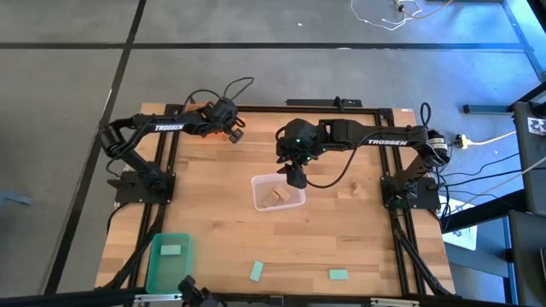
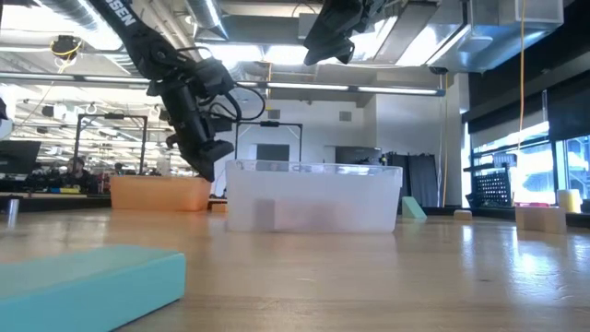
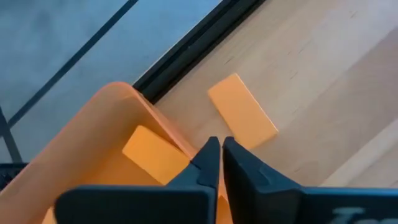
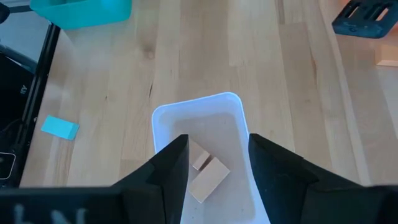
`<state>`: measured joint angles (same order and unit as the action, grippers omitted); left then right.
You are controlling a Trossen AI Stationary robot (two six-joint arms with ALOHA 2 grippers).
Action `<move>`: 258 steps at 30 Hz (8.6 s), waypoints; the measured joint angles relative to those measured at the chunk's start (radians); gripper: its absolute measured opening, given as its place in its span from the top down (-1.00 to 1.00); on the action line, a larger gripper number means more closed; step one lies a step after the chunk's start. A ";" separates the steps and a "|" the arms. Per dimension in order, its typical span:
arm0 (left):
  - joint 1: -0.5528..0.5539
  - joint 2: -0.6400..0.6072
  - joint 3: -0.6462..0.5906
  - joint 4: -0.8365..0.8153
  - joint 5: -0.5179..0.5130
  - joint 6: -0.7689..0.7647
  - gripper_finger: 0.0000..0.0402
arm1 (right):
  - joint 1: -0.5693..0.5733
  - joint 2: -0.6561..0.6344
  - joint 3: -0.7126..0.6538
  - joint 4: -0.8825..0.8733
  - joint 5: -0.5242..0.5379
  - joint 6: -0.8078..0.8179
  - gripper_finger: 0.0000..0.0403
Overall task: Sort & place blocks by color
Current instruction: Put the yellow block into the orange bin
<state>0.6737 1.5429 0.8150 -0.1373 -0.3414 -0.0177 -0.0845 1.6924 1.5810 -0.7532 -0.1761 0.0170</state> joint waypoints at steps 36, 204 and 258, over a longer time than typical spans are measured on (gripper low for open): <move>-0.653 -0.631 0.000 -0.368 0.088 -0.239 0.98 | -0.409 0.117 0.001 -0.236 0.291 0.359 0.18; -0.703 -0.515 0.000 -0.235 -0.216 0.454 0.43 | -0.074 0.506 0.629 -0.590 0.066 -0.082 0.35; -0.795 -0.515 0.000 -0.326 -0.106 0.902 0.43 | -0.076 0.505 0.629 -0.607 -0.046 -0.161 0.35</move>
<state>-0.1217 1.0283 0.8146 -0.4637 -0.4472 0.8838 -0.1604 2.1975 2.2101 -1.3599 -0.2218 -0.1436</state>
